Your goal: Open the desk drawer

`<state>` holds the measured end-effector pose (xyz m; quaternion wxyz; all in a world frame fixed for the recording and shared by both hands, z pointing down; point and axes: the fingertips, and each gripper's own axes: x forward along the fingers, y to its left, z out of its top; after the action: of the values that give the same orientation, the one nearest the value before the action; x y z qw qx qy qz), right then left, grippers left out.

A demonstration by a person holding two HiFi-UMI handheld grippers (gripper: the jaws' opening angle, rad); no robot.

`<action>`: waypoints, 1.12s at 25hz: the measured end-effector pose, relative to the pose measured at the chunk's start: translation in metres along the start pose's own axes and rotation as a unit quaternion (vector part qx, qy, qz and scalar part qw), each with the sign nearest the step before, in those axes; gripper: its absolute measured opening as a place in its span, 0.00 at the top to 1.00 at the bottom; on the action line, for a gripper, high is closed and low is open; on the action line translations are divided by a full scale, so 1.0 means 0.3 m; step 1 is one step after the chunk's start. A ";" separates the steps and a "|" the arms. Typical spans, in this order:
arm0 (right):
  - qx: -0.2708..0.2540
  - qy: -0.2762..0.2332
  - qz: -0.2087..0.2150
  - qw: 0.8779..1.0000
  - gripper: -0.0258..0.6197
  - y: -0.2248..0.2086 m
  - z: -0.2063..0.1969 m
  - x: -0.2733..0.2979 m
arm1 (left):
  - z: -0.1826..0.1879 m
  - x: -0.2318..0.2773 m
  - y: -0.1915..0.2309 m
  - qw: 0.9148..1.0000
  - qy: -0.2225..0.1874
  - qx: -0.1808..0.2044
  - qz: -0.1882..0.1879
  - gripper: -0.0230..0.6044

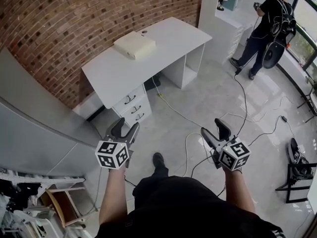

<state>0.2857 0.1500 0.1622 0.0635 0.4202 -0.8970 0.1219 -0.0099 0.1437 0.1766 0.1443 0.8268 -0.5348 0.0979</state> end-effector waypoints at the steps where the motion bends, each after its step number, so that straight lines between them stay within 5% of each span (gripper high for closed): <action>1: -0.001 0.004 0.001 1.000 0.53 -0.007 0.006 0.035 | 0.002 0.025 0.026 1.000 0.003 -0.002 -0.001 0.55; 9: -0.005 0.047 0.026 0.999 0.53 -0.016 0.000 0.383 | -0.010 0.233 0.214 0.999 0.039 -0.010 -0.021 0.55; 17: -0.041 0.083 0.067 0.993 0.53 0.103 0.056 0.739 | 0.030 0.339 0.442 0.999 0.032 -0.018 -0.037 0.56; 28: -0.053 0.120 0.110 0.985 0.53 0.171 0.057 0.915 | 0.001 0.374 0.550 0.997 0.021 -0.066 -0.020 0.56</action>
<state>0.0706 -0.0258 0.1966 0.1791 0.2975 -0.9288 0.1296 -0.1146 -0.0162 0.2340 0.2117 0.8235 -0.5207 0.0772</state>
